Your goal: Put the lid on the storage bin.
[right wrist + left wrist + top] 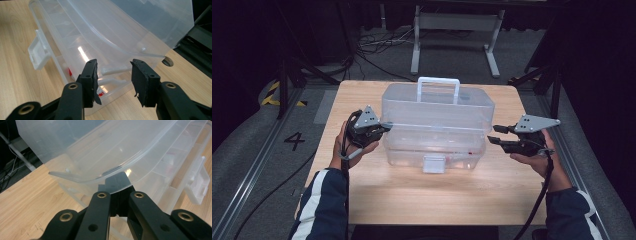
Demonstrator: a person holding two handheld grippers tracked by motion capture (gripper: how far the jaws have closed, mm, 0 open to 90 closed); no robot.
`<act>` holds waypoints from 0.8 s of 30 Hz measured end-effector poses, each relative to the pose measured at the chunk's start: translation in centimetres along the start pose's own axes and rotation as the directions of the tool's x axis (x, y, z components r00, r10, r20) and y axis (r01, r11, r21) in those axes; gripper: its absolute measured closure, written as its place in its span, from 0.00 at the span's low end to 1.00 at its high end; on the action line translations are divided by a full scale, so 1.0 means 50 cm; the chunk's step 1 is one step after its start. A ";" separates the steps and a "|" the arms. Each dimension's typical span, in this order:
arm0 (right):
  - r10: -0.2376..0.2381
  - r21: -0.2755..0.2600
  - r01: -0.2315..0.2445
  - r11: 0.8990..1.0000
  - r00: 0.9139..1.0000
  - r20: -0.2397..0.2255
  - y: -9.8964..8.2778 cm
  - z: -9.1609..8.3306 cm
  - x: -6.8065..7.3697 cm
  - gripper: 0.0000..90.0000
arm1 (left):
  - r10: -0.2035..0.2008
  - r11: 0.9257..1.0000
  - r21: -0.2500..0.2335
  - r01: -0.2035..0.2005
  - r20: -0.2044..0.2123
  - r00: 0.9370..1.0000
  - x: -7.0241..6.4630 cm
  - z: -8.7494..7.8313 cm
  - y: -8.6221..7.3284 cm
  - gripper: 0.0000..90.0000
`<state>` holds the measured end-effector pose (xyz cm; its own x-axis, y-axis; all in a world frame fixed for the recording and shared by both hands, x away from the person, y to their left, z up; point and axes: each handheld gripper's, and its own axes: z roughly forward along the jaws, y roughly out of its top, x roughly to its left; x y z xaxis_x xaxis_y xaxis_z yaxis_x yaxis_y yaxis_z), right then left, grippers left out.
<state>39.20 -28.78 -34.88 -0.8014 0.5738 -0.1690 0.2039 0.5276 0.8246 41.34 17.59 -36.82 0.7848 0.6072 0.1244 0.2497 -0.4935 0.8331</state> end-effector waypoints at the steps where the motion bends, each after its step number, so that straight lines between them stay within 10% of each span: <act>1: -0.005 0.002 0.005 1.000 1.000 0.001 -0.001 -0.001 0.002 0.63 | 0.000 1.000 -0.001 0.000 0.003 1.000 -0.001 0.000 -0.001 1.00; 20: 0.022 -0.022 -0.022 1.000 1.000 0.018 0.003 0.003 0.008 0.65 | -0.069 0.997 -0.016 0.070 0.078 0.995 -0.013 -0.006 -0.002 0.92; 24: 0.027 -0.040 -0.025 0.999 0.998 0.051 0.005 0.006 0.011 0.65 | -0.094 0.995 -0.008 0.095 0.103 0.990 -0.021 -0.006 0.002 0.78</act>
<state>38.97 -28.17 -34.93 -0.7656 0.6193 -0.1742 0.2010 0.4875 0.8497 40.39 17.09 -36.69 0.8118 0.5838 -0.0104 0.3187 -0.4282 0.8456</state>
